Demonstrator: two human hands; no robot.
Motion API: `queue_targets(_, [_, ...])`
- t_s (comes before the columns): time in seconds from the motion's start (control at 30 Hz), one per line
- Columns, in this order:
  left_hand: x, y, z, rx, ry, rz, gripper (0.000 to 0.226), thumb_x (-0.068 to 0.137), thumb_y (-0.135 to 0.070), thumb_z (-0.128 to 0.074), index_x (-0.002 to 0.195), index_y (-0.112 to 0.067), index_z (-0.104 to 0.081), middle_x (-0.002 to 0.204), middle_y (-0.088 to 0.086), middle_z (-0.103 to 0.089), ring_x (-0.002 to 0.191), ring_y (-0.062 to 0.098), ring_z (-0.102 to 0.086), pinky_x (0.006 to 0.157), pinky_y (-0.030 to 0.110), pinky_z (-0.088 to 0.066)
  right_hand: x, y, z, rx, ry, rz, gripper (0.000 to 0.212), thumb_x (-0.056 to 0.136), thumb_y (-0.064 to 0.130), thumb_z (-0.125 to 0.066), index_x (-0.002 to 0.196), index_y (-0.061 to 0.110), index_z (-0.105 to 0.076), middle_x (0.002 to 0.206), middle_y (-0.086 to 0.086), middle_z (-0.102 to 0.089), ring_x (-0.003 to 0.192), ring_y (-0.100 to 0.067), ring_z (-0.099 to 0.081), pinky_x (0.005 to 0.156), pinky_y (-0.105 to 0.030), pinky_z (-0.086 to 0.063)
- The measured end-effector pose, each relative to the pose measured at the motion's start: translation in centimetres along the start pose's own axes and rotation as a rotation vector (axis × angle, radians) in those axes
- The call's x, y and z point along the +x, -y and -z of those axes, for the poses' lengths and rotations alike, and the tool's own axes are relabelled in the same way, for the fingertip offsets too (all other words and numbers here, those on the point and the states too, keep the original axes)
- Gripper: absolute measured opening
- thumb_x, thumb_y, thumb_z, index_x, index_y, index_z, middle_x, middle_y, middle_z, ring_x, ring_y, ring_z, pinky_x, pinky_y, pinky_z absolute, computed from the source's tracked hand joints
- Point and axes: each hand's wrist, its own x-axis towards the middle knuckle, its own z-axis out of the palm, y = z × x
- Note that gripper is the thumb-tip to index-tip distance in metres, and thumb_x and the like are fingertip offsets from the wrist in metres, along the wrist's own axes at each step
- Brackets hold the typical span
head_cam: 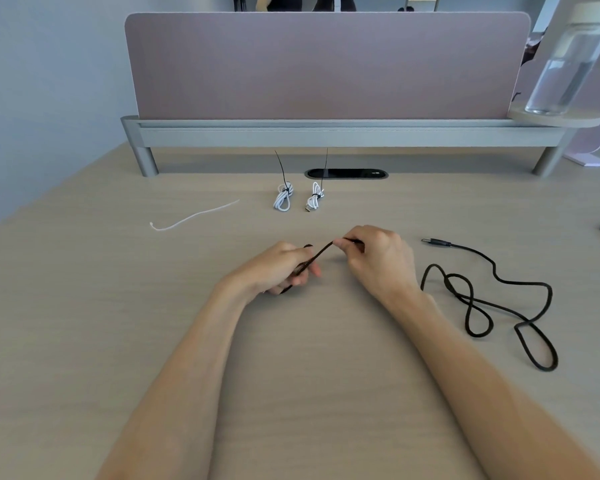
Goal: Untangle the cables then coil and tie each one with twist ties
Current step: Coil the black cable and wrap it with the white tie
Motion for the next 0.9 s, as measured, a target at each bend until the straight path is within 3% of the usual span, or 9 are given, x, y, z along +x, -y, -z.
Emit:
queue_targets(0.1, [0.3, 0.1, -0.3, -0.15, -0.051, -0.027, 0.035, 0.104, -0.039, -0.03, 0.076, -0.02, -0.042, 0.053, -0.01, -0.029, 0.041, 0.006, -0.013, 0.037, 0.017, -0.012, -0.4, 1.2, -0.2, 0.151, -0.126, -0.075, 0.019, 0.087, 0.038, -0.064, 0.079, 0.022, -0.069, 0.074, 0.009, -0.066, 0.071, -0.016, -0.059, 0.064, -0.034, -0.049])
queue_targets(0.2, [0.8, 0.2, -0.8, -0.367, -0.168, -0.058, 0.038, 0.104, -0.041, -0.027, 0.073, -0.021, -0.035, 0.05, -0.011, -0.029, 0.038, 0.004, -0.013, 0.036, 0.015, -0.012, -1.0, 2.4, -0.7, 0.221, -0.203, 0.089, 0.012, 0.087, 0.029, -0.066, 0.078, 0.021, -0.069, 0.071, 0.009, -0.061, 0.07, -0.013, -0.056, 0.059, -0.035, -0.049])
queue_targets(0.33, [1.0, 0.3, -1.0, -0.438, -0.223, -0.093, 0.04, 0.104, -0.045, -0.025, 0.073, -0.021, -0.033, 0.057, -0.007, -0.03, 0.042, 0.006, -0.016, 0.039, 0.018, -0.016, -1.3, 2.8, -1.7, 0.314, -0.15, 0.289, 0.015, 0.086, 0.02, -0.06, 0.092, 0.019, -0.074, 0.078, 0.007, -0.064, 0.076, -0.015, -0.055, 0.062, -0.036, -0.049])
queue_targets(0.47, [0.8, 0.1, -0.9, -0.41, -0.18, -0.106, 0.045, 0.101, -0.053, -0.025, 0.074, -0.019, -0.037, 0.06, -0.006, -0.031, 0.047, 0.008, -0.018, 0.043, 0.022, -0.018, -1.3, 2.7, -2.3, 0.343, -0.094, 0.357, 0.022, 0.086, 0.012, -0.059, 0.102, 0.014, -0.074, 0.084, 0.004, -0.065, 0.077, -0.017, -0.053, 0.068, -0.034, -0.047])
queue_targets(0.57, [0.8, 0.1, -0.9, -0.362, -0.138, -0.12, 0.044, 0.099, -0.055, -0.03, 0.075, -0.019, -0.036, 0.061, -0.007, -0.031, 0.048, 0.009, -0.018, 0.045, 0.023, -0.018, -1.1, 2.6, -2.2, 0.328, -0.085, 0.349, 0.015, 0.087, 0.012, -0.065, 0.097, 0.016, -0.075, 0.082, 0.006, -0.068, 0.076, -0.016, -0.053, 0.069, -0.022, -0.043])
queue_targets(0.67, [0.9, 0.2, -1.0, -0.344, -0.138, -0.138, 0.034, 0.102, -0.043, -0.034, 0.078, -0.019, -0.035, 0.064, -0.005, -0.03, 0.049, 0.009, -0.017, 0.047, 0.025, -0.016, -1.0, 2.7, -1.8, 0.381, -0.073, 0.25, 0.006, 0.085, 0.013, -0.069, 0.087, 0.017, -0.074, 0.073, 0.025, -0.063, 0.073, -0.002, -0.048, 0.066, -0.009, -0.035])
queue_targets(0.73, [1.0, 0.2, -1.2, -0.371, -0.165, -0.142, 0.031, 0.104, -0.037, -0.031, 0.079, -0.018, -0.034, 0.065, -0.004, -0.03, 0.048, 0.009, -0.017, 0.046, 0.025, -0.015, -1.0, 2.7, -1.7, 0.435, -0.052, 0.182, 0.003, 0.084, 0.014, -0.072, 0.084, 0.017, -0.073, 0.067, 0.031, -0.057, 0.073, 0.001, -0.049, 0.065, -0.008, -0.035])
queue_targets(0.9, [1.3, 0.2, -1.7, -0.424, -0.281, -0.16, 0.037, 0.105, -0.035, -0.026, 0.086, -0.015, -0.05, 0.062, -0.003, -0.034, 0.044, 0.008, -0.019, 0.044, 0.022, -0.014, -0.9, 2.7, -1.8, 0.471, -0.011, 0.171, 0.001, 0.085, 0.02, -0.071, 0.085, 0.019, -0.071, 0.084, 0.01, -0.069, 0.073, -0.015, -0.058, 0.067, -0.019, -0.044])
